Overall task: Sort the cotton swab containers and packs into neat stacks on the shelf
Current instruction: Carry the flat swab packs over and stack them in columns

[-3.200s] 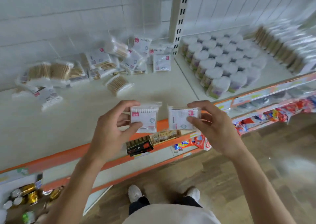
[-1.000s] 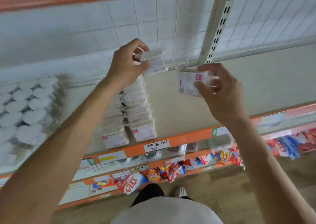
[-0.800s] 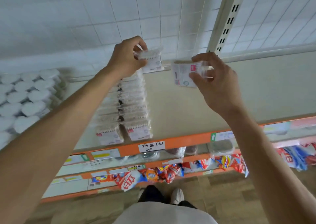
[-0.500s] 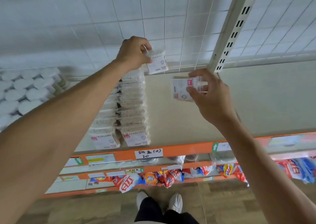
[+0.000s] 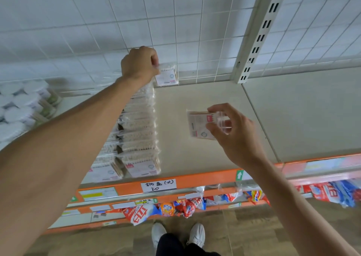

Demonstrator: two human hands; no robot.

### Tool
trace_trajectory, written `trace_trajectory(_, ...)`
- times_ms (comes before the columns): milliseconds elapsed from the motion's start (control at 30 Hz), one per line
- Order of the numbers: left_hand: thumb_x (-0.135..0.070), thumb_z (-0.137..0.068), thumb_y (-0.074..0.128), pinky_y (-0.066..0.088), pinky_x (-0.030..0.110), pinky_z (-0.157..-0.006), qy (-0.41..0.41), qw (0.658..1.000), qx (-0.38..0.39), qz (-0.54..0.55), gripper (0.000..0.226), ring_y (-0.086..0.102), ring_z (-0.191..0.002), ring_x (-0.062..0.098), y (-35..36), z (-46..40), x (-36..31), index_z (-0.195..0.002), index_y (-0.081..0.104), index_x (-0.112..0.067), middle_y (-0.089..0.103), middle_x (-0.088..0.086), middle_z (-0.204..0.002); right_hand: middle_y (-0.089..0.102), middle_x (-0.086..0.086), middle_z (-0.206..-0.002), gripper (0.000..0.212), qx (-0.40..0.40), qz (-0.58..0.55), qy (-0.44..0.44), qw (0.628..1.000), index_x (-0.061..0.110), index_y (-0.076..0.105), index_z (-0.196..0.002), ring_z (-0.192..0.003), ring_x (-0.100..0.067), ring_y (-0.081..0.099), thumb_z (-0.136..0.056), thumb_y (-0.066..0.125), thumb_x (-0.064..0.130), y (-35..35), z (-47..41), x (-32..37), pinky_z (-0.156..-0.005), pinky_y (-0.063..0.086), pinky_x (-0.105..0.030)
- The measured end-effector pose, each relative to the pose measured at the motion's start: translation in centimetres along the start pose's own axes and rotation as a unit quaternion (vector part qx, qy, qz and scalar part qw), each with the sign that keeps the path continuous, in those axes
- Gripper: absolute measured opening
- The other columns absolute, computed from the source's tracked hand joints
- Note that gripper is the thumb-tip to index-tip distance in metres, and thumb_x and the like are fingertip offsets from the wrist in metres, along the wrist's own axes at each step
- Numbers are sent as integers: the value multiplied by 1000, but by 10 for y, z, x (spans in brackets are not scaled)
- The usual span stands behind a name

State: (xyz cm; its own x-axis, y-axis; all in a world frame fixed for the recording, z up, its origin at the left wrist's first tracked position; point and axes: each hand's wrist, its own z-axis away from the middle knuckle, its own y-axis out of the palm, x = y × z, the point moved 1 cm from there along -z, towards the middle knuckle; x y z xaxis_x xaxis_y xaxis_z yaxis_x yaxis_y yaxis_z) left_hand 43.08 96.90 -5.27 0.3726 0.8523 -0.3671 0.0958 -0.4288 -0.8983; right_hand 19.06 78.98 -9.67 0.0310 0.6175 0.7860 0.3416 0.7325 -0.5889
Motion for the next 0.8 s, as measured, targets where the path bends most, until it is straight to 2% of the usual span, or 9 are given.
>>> trace_trajectory(100,-20,-80,81,52,38,-85,14,1000,6,-17,14,66,-95,23,-1,-1,0,-92,73,-19,73,-2,-96,70,4,-111,24,7,-3,0,1000,31,62,-115,-88,-10,67,-93,69,23,3,-2,-2,-69,56,-14)
trace_trajectory(200,-18,-82,79,49,35,-86,30,999,-10,-40,8,66,-99,22,1,-1,1,-90,76,-20,75,-3,-97,68,7,-109,23,13,-4,-3,1000,33,62,-115,-88,-6,66,-94,68,24,8,-3,-2,-71,59,-20)
trace_trajectory(567,-19,-82,79,44,36,-85,48,995,-22,-81,7,65,-97,24,16,-1,5,-88,75,-20,74,-3,-98,66,10,-106,24,14,-15,-6,1000,31,63,-114,-87,0,64,-92,69,22,12,-13,-5,-70,57,-19)
trace_trajectory(800,-21,-84,79,49,38,-88,44,994,-19,-94,8,65,-98,25,20,-1,7,-91,77,-19,74,-1,-99,68,8,-109,24,13,-13,-5,1000,30,62,-114,-87,-11,67,-93,69,22,11,-16,-6,-71,60,-27)
